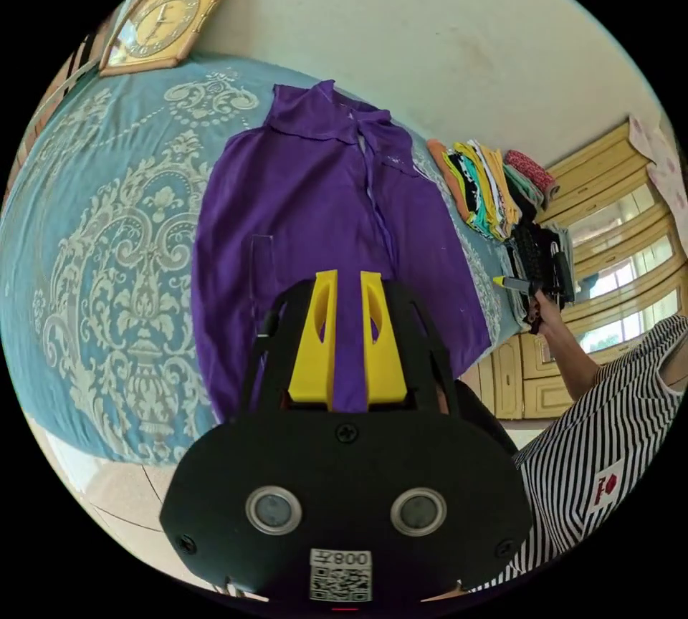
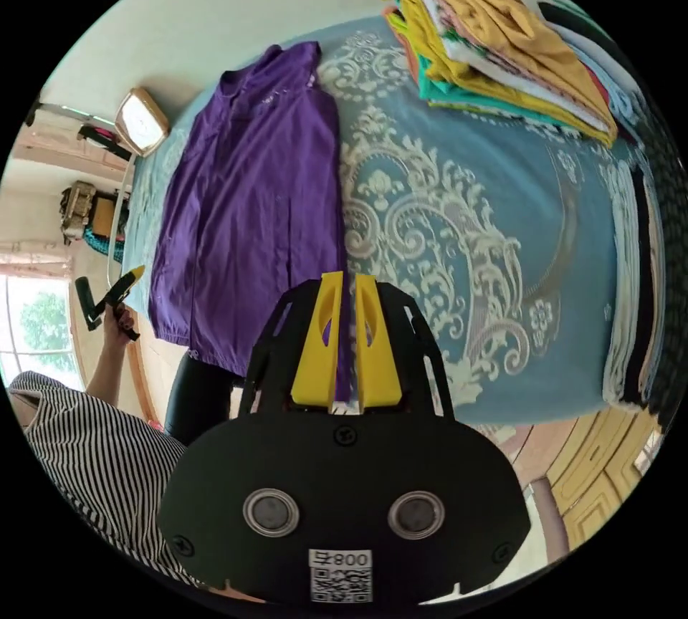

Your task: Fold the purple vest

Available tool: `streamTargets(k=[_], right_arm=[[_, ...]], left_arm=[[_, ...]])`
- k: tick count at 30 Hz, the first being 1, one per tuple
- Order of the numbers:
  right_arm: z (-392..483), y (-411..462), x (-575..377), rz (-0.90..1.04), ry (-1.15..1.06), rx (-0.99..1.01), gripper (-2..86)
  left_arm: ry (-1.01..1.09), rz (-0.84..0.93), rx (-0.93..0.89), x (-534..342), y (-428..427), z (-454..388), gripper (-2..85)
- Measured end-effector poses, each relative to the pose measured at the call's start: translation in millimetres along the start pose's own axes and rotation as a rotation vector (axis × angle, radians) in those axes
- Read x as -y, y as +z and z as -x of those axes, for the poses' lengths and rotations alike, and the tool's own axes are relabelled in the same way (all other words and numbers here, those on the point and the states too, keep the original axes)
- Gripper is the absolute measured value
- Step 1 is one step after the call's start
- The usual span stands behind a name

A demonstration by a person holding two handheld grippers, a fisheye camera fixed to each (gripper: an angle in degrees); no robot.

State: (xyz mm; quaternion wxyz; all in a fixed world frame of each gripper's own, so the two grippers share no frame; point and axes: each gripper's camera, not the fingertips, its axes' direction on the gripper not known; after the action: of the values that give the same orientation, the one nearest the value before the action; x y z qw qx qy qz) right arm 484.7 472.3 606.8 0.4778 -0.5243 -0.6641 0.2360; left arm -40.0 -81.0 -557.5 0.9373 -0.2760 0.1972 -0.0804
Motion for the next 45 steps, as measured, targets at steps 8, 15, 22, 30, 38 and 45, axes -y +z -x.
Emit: streamTargets(k=[8,15,22,30,38,45], right_arm=[[157.8,68.3,190.7,-0.134,-0.370,-0.002,8.4],[231.6,152.4,280.0,-0.094,-0.445,-0.185,9.8],[236.1,202.3,293.8,-0.044,-0.447,-0.278,7.1],[213.0,163.8,300.6,-0.161,-0.376,-0.055,1.9],[222.1,187.6,327.0,-0.094,-0.375,-0.005,2.1],[208.7,192.5,351.8,-0.059,-0.344,0.043,3.0]], left_arm=[[0.227,0.047,0.098,97.4,99.7,-32.4,6.8],[0.226,0.098,0.057,125.5,133.0,-17.7,5.2],[0.223,0.112,-0.040,141.0,132.8,-9.3,1.9],[0.168,-0.014,-0.203,158.0,98.4,9.7,0.9],[0.040,0.042,-0.207,174.7,102.2,46.5,1.4],[-0.014,0.069,-0.330,184.6,102.4,61.1,1.8]])
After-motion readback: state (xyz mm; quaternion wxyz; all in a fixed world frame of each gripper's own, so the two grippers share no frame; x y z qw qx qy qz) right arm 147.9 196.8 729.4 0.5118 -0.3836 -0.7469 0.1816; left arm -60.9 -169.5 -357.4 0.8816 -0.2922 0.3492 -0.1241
